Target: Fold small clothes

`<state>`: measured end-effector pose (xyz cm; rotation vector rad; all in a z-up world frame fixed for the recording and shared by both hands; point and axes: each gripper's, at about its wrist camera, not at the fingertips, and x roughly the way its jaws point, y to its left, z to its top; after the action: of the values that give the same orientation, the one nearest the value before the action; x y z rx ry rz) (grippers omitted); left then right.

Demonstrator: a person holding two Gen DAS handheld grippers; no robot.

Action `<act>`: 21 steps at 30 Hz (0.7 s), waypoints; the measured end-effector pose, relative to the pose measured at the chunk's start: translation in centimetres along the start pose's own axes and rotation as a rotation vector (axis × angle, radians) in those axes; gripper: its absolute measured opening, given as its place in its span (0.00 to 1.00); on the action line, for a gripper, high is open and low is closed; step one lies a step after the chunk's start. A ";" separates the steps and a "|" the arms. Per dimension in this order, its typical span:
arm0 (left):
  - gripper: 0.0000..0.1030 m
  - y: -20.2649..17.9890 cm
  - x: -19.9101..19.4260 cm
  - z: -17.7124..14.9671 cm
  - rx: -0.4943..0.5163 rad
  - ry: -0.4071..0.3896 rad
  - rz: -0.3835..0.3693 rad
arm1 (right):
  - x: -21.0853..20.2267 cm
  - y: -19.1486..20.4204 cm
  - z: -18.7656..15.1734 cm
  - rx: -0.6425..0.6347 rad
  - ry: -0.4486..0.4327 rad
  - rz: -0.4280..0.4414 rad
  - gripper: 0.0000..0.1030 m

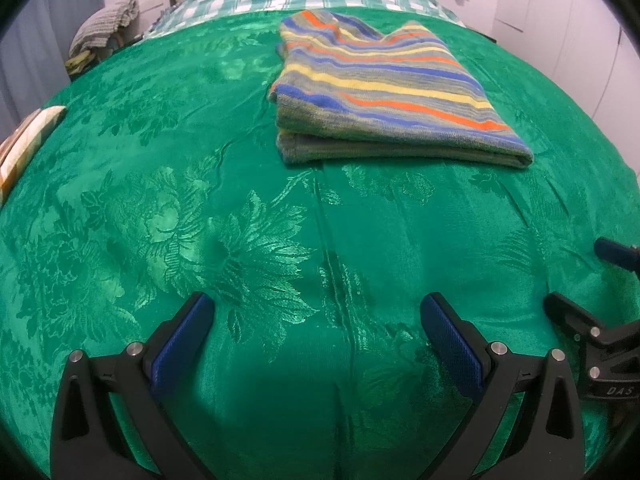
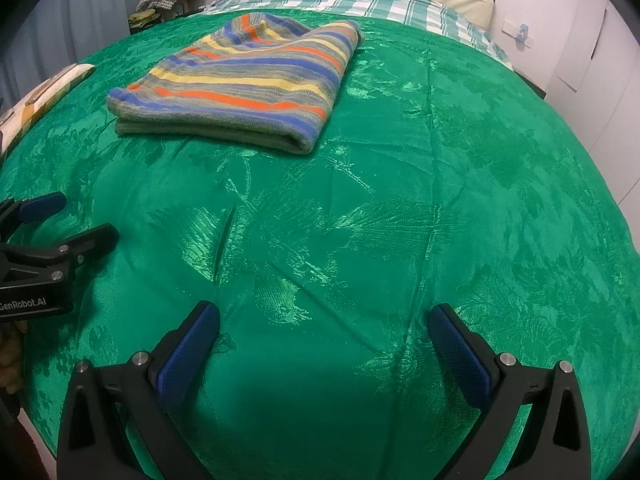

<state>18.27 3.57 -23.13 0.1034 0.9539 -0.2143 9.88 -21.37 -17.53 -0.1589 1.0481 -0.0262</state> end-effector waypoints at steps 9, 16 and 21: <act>1.00 0.0 0.0 0.0 0.000 0.000 0.000 | 0.0 0.0 0.0 0.000 0.000 0.000 1.00; 1.00 -0.1 0.0 0.0 0.001 0.000 0.000 | 0.0 0.1 0.0 -0.004 -0.001 -0.007 1.00; 1.00 0.0 0.0 -0.1 0.001 0.000 0.000 | 0.0 0.1 -0.1 -0.006 -0.001 -0.010 1.00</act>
<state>18.23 3.53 -23.18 0.1044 0.9535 -0.2144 9.82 -21.23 -17.55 -0.1693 1.0469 -0.0318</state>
